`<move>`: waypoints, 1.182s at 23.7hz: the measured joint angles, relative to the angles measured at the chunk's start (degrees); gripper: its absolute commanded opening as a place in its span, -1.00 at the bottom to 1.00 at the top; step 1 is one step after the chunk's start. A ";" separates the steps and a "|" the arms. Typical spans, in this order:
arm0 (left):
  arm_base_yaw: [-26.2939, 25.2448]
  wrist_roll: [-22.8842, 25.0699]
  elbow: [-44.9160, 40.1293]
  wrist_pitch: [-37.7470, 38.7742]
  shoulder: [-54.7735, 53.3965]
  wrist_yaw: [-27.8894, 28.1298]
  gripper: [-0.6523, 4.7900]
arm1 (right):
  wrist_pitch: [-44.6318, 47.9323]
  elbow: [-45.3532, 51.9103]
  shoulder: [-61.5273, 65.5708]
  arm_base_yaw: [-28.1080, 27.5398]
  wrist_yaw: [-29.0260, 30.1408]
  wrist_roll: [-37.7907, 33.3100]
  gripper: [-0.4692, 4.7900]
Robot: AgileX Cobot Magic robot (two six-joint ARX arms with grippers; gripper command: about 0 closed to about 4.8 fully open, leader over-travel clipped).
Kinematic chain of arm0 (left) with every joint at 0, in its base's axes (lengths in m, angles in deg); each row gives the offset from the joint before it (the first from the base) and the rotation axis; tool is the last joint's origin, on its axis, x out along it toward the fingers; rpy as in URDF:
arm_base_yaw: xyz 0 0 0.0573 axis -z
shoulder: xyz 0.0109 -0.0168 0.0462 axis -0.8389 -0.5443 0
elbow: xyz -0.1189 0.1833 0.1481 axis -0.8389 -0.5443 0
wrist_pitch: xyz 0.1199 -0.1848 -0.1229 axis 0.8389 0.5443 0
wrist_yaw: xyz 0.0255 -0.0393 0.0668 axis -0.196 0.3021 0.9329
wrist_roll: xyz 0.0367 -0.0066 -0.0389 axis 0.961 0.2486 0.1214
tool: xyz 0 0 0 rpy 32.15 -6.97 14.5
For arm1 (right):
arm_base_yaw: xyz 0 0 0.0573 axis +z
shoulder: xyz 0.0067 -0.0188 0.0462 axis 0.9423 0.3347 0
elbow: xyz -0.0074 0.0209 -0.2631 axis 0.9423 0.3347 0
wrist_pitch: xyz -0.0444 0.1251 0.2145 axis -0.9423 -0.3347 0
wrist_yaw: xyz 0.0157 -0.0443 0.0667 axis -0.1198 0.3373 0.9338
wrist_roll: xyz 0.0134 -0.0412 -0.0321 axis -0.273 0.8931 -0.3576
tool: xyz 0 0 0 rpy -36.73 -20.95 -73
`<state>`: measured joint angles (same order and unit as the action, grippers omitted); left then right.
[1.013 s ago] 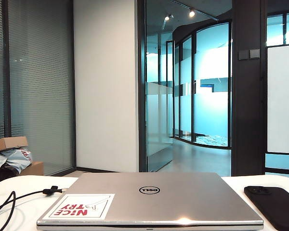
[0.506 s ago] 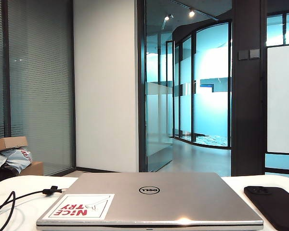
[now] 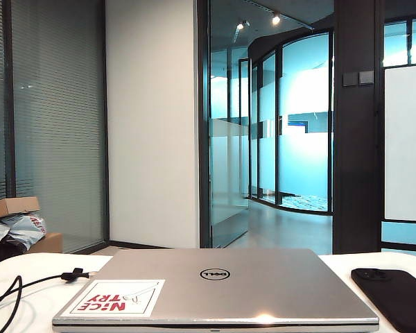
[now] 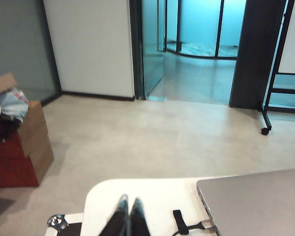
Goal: Pick up the charging cable and the phone, plug the charging cable into the charging port on the phone, and finally place them back on the table.
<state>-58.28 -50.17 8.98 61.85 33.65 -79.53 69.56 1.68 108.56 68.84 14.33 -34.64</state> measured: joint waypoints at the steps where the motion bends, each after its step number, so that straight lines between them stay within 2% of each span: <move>1: 0.00 0.35 0.02 -0.11 0.20 0.02 -0.78 | 0.00 0.00 0.00 0.00 0.00 0.00 -0.84; 11: 0.00 2.29 0.00 -0.09 0.20 0.04 -0.78 | 0.00 0.00 0.00 0.00 0.02 0.00 -0.84; 28: 0.00 2.32 0.00 -0.11 0.20 0.04 -0.78 | 0.00 0.00 0.00 0.02 0.02 0.00 -0.84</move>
<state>-58.28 -47.86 8.98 61.74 33.85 -79.49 69.56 1.68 108.56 68.86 14.35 -34.64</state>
